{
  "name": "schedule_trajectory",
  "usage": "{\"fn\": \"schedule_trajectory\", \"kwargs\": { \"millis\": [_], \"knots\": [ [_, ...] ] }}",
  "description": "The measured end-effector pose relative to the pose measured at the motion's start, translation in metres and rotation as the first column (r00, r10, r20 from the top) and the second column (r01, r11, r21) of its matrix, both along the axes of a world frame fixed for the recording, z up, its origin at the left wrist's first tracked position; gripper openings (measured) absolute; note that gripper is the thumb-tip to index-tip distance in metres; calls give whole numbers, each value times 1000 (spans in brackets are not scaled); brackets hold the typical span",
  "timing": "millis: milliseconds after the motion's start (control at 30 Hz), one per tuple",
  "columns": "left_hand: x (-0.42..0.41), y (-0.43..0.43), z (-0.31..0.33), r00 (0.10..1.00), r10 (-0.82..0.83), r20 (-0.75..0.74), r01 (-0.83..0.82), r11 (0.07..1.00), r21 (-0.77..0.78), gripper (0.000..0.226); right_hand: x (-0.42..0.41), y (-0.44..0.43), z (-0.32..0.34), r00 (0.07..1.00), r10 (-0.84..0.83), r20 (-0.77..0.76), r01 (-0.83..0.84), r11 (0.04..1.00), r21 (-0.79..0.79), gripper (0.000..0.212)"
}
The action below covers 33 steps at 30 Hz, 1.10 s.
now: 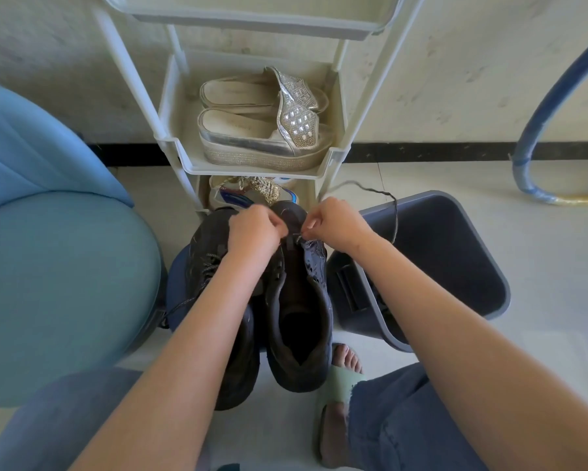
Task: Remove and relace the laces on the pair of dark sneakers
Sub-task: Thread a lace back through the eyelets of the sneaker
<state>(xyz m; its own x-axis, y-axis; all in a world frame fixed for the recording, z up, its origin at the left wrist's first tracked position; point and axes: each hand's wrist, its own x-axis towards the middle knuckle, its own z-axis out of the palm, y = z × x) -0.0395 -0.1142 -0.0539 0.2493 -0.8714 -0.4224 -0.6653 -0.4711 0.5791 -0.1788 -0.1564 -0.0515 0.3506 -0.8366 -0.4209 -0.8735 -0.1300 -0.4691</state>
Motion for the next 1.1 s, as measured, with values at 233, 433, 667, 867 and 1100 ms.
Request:
{"fn": "schedule_trajectory", "kwargs": {
  "millis": [233, 433, 667, 867, 1100],
  "knots": [
    [-3, 12, -9, 996, -89, 28, 84, 985, 151, 17, 8, 5, 7, 994, -12, 104, 10, 1000, 26, 10],
    [-2, 18, -3, 1000, 2, -15, -1, 998, 64, 24, 15, 7, -2, 999, 43, -26, -42, 999, 7, 14],
    [3, 21, 0, 988, 63, -140, -53, 996, 76, 28, 16, 2, 4, 997, -72, -35, 75, 991, 108, 16],
    [2, 22, 1, 984, 61, -165, -50, 996, 69, 31, 16, 2, 9, 996, -82, -31, 86, 983, 159, 13],
    [3, 22, 0, 982, 58, -182, -46, 996, 70, 32, 23, 2, 6, 992, 41, -118, -27, 993, 117, 17]
  ]
}}
